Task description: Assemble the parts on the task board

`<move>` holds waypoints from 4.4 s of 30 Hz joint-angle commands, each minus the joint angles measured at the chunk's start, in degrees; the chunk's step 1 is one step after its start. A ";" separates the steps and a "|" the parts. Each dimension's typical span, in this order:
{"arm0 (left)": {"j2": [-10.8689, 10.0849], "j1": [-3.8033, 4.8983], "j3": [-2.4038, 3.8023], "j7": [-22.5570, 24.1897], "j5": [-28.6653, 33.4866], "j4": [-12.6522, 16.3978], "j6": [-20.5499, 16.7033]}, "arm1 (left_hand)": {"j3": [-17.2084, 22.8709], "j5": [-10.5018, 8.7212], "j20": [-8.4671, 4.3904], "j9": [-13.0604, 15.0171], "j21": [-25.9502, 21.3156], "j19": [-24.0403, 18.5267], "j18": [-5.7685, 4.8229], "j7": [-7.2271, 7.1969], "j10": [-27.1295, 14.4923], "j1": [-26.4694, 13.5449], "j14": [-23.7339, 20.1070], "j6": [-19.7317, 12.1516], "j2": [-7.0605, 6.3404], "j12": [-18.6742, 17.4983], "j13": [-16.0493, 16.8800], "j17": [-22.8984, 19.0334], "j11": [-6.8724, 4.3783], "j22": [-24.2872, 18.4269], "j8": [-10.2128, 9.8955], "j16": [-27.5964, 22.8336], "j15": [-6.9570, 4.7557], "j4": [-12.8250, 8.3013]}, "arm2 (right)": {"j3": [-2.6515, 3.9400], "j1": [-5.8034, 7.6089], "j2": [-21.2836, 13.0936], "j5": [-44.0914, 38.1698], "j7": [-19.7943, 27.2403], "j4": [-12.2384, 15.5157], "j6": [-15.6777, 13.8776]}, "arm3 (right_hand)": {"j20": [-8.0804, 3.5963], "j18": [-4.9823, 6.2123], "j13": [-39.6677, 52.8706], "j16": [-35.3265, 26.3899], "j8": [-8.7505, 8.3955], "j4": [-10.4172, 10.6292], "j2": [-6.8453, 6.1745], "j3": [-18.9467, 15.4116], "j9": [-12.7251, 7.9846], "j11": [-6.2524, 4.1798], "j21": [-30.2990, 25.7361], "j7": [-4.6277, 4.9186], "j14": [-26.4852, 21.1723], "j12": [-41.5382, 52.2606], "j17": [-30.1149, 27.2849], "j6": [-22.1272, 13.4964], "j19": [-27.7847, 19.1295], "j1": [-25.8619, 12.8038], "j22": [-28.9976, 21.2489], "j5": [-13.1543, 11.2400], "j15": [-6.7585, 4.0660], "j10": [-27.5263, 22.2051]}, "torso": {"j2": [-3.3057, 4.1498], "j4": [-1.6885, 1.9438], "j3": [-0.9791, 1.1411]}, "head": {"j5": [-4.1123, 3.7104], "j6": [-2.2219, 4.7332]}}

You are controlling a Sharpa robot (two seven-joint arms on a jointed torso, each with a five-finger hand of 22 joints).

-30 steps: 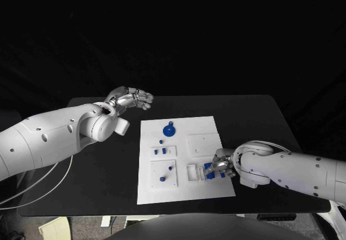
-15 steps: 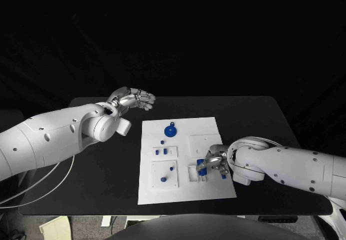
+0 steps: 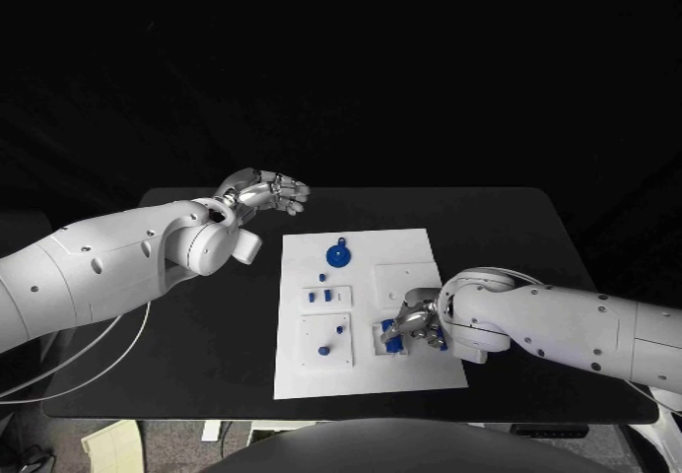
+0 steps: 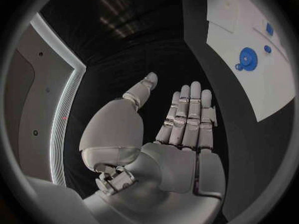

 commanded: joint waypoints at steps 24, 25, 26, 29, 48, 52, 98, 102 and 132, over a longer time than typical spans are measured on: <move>0.14 0.05 0.04 0.25 0.29 0.28 0.56 | 0.01 -0.10 0.07 -0.09 -0.38 0.25 0.82 -0.21 0.03 -0.29 0.51 -0.31 -0.03 -0.37 -0.09 0.16 0.23 0.11 0.30 -0.29 0.08 0.23 | -0.81 -0.09 1.70 -1.62 -0.05 -2.02 2.61 | 0.26 4.89 -0.44 -0.43 -0.78 0.06 -1.54 -0.24 -0.16 0.04 0.25 0.31 0.15 -1.01 0.19 0.86 -0.19 -1.91 0.81 -0.25 -0.34 -1.10 | -0.01 -0.03 0.03 | 0.80 -0.06; 0.14 0.05 0.04 0.26 0.29 0.28 0.56 | 0.01 -0.10 0.07 -0.09 -0.38 0.25 0.82 -0.21 0.03 -0.29 0.51 -0.30 -0.03 -0.37 -0.09 0.16 0.22 0.11 0.31 -0.29 0.08 0.23 | -0.82 -0.09 1.71 -1.63 -0.01 -2.09 2.35 | 0.26 4.89 -0.48 -0.44 -0.80 0.06 -1.57 -0.23 -0.16 0.04 0.24 0.32 0.15 -1.04 0.20 0.86 -0.19 -1.93 0.81 -0.25 -0.34 -1.14 | -0.03 -0.07 0.04 | 0.89 -0.09; 0.14 0.05 0.04 0.27 0.29 0.28 0.56 | 0.01 -0.10 0.07 -0.09 -0.38 0.25 0.82 -0.20 0.03 -0.29 0.52 -0.30 -0.03 -0.37 -0.09 0.17 0.23 0.11 0.31 -0.30 0.08 0.23 | -0.82 -0.09 1.73 -1.71 0.02 -2.14 2.34 | 0.25 4.89 -0.48 -0.45 -0.81 0.07 -1.61 -0.23 -0.17 0.04 0.24 0.32 0.15 -1.05 0.20 0.85 -0.20 -1.94 0.81 -0.25 -0.34 -1.15 | -0.03 -0.07 0.04 | 0.91 -0.09; 0.14 0.05 0.04 0.26 0.29 0.29 0.57 | 0.01 -0.10 0.08 -0.09 -0.39 0.25 0.82 -0.21 0.03 -0.30 0.52 -0.30 -0.03 -0.37 -0.09 0.18 0.23 0.12 0.31 -0.31 0.08 0.24 | -0.82 -0.09 1.85 -1.78 0.14 -2.09 2.53 | 0.23 4.89 -0.54 -0.49 -0.87 0.12 -1.82 -0.21 -0.18 0.05 0.23 0.33 0.14 -1.15 0.21 0.83 -0.21 -2.04 0.79 -0.25 -0.34 -1.26 | -0.03 -0.07 0.03 | 0.91 -0.09; 0.14 0.05 0.04 0.32 0.29 0.29 0.52 | 0.07 -0.10 0.07 -0.11 -0.44 0.27 0.84 -0.21 0.03 -0.21 0.54 -0.33 0.01 -0.39 -0.09 0.29 0.23 0.18 0.34 -0.40 0.08 0.23 | -0.86 -0.10 2.08 -2.31 0.82 -1.93 2.10 | -0.06 4.89 -0.61 -0.87 -1.77 0.83 -4.87 -2.39 -0.21 0.28 0.13 0.58 0.19 -1.68 0.46 0.05 -0.23 -4.10 0.62 -0.24 -0.16 -1.87 | -0.03 -0.08 0.06 | 1.36 -0.16; 0.09 0.05 0.04 0.32 0.29 0.28 0.49 | 0.07 -0.10 0.07 -0.11 -0.45 0.27 0.84 -0.21 0.02 -0.20 0.55 -0.33 0.01 -0.39 -0.09 0.31 0.23 0.19 0.34 -0.41 0.08 0.23 | -0.87 -0.10 1.93 -2.32 0.92 -1.82 1.63 | -0.16 4.89 -0.57 -0.96 -1.86 1.00 -5.46 -2.98 -0.15 0.30 0.07 0.61 0.19 -1.75 0.52 0.01 -0.26 -4.46 0.56 -0.23 -0.14 -1.91 | -0.04 -0.09 0.07 | 1.41 -0.14; -0.03 0.05 0.05 0.35 0.29 0.33 0.57 | 0.10 -0.09 0.08 -0.14 -0.53 0.30 0.84 -0.21 0.03 -0.22 0.59 -0.33 0.07 -0.40 -0.08 0.49 0.24 0.30 0.40 -0.56 0.08 0.29 | -0.87 -0.68 -0.81 -6.63 3.09 0.48 -0.13 | 0.18 4.89 -0.21 -1.98 -2.43 -5.92 1.08 -5.38 0.59 -0.02 -0.20 0.24 0.63 -2.46 1.42 1.98 -0.28 2.76 0.35 0.04 -0.36 -0.99 | -0.03 -0.06 -0.01 | 1.15 0.08; -0.07 0.05 0.05 0.35 0.29 0.41 0.61 | 0.10 -0.10 0.08 -0.14 -0.54 0.30 0.83 -0.21 0.04 -0.22 0.59 -0.33 0.07 -0.40 -0.08 0.51 0.24 0.31 0.40 -0.57 0.08 0.29 | -0.87 -0.80 -0.42 -6.73 2.82 0.10 -0.21 | 0.33 4.89 0.03 -2.02 -2.48 -5.48 1.47 -5.04 0.52 -0.07 -0.16 0.18 0.69 -2.34 1.49 2.31 -0.20 2.27 0.36 0.03 -0.40 -0.67 | -0.05 -0.03 0.00 | 1.18 -0.08; 0.54 0.02 -0.05 0.20 0.29 -0.31 0.70 | 0.09 -0.10 0.09 -0.17 -0.62 0.30 0.82 -0.20 0.01 -0.26 0.59 -0.37 0.10 -0.43 -0.09 0.65 0.21 0.39 0.43 -0.71 0.10 0.31 | -0.87 -2.05 2.03 -8.49 1.23 -3.38 1.90 | 0.67 4.89 0.55 -2.23 -3.18 -6.68 1.19 -3.87 0.20 -0.10 0.10 0.15 0.89 -2.52 2.00 3.02 -0.05 0.93 0.58 4.12 -0.41 -0.38 | -0.06 -0.02 0.02 | 1.14 -0.72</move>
